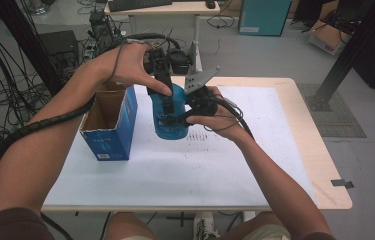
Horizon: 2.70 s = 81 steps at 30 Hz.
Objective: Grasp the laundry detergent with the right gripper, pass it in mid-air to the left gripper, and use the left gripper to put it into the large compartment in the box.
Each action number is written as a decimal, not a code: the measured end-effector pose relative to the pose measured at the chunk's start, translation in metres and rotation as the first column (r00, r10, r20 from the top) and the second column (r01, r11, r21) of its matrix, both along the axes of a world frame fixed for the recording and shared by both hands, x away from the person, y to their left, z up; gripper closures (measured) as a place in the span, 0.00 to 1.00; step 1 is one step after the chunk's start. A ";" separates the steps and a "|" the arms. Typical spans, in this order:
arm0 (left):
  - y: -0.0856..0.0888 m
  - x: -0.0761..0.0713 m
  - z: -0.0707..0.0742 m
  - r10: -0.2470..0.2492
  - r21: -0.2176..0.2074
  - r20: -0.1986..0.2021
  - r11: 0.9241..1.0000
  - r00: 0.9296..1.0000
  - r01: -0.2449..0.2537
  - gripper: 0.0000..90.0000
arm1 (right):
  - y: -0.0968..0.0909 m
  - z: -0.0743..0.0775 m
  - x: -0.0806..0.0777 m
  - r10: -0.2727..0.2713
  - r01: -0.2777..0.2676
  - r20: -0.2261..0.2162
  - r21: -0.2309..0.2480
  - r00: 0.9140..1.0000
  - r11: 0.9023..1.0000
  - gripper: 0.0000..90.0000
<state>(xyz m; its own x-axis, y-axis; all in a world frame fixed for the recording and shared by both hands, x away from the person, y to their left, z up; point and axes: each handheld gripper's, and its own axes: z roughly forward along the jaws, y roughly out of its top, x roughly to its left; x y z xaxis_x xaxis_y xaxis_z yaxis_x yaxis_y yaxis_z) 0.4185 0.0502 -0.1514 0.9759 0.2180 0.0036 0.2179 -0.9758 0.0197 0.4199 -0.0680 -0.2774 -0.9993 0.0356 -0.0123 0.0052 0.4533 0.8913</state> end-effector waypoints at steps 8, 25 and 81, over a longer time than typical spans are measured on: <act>0.000 0.000 0.000 0.001 -0.002 0.003 1.000 1.000 -0.001 0.05 | -0.001 0.001 0.000 0.000 0.000 0.007 0.000 1.000 1.000 0.48; 0.001 -0.002 0.000 -0.001 -0.004 -0.002 1.000 1.000 0.001 0.05 | 0.000 0.001 0.000 -0.001 0.001 0.002 -0.003 1.000 1.000 0.48; 0.002 -0.003 -0.001 -0.022 0.012 0.020 1.000 1.000 0.022 0.26 | 0.002 0.001 -0.002 0.005 -0.005 0.025 -0.005 1.000 1.000 0.48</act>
<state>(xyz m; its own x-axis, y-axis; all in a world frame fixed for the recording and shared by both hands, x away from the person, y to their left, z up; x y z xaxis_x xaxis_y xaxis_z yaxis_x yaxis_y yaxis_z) 0.4151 0.0518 -0.1523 0.9801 0.1967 0.0252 0.1964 -0.9804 0.0126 0.4180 -0.0663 -0.2767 -0.9988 0.0305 -0.0375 -0.0194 0.4581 0.8887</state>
